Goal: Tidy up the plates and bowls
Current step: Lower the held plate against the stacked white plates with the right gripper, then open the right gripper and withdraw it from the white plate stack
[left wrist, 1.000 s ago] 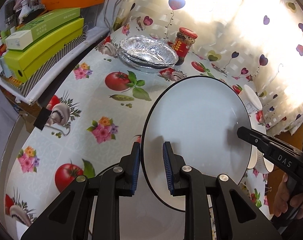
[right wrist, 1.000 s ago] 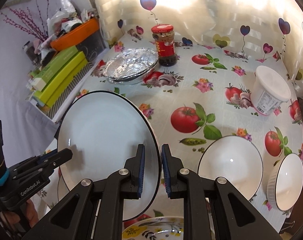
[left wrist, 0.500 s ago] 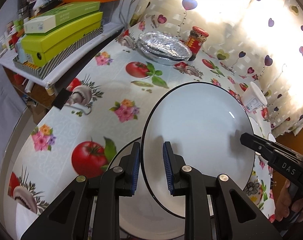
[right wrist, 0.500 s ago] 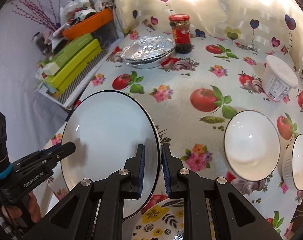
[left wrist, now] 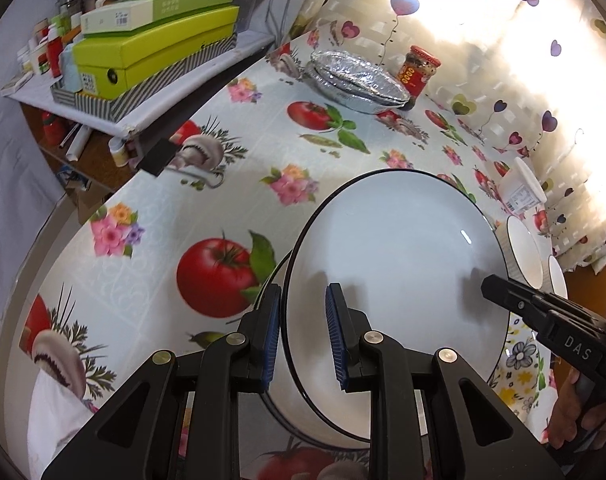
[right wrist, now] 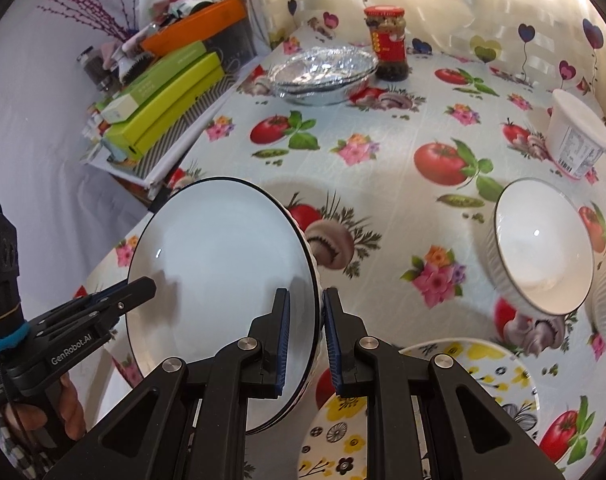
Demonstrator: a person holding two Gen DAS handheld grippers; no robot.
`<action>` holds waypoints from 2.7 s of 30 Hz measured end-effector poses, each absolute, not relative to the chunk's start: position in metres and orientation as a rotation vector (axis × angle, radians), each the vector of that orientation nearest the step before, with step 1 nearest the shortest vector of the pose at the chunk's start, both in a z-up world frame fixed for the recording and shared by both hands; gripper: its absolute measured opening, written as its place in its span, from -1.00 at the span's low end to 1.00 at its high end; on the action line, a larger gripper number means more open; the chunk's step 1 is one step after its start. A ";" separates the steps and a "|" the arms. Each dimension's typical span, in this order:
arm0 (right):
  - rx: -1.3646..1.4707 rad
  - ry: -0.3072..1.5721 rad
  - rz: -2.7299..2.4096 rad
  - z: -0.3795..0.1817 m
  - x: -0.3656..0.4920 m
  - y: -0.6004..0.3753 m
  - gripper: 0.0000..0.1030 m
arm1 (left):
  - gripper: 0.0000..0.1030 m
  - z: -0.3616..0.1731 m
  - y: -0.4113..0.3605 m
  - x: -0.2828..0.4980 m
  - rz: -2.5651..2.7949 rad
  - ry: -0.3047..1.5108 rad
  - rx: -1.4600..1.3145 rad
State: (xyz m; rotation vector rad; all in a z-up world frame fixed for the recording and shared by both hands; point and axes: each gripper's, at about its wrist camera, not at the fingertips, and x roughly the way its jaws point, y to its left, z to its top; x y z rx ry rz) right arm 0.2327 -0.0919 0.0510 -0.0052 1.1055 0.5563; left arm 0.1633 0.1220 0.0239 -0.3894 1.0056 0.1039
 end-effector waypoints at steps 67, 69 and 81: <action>0.095 1.225 0.621 0.028 0.232 -0.093 -0.61 | -0.55 -0.004 0.121 0.153 0.165 1.040 -0.334; 0.091 1.230 0.626 0.028 0.232 -0.093 -0.60 | -0.55 -0.003 0.122 0.153 0.161 1.037 -0.346; 0.059 1.261 0.640 0.034 0.228 -0.089 -0.40 | -0.55 -0.005 0.122 0.152 0.161 1.036 -0.352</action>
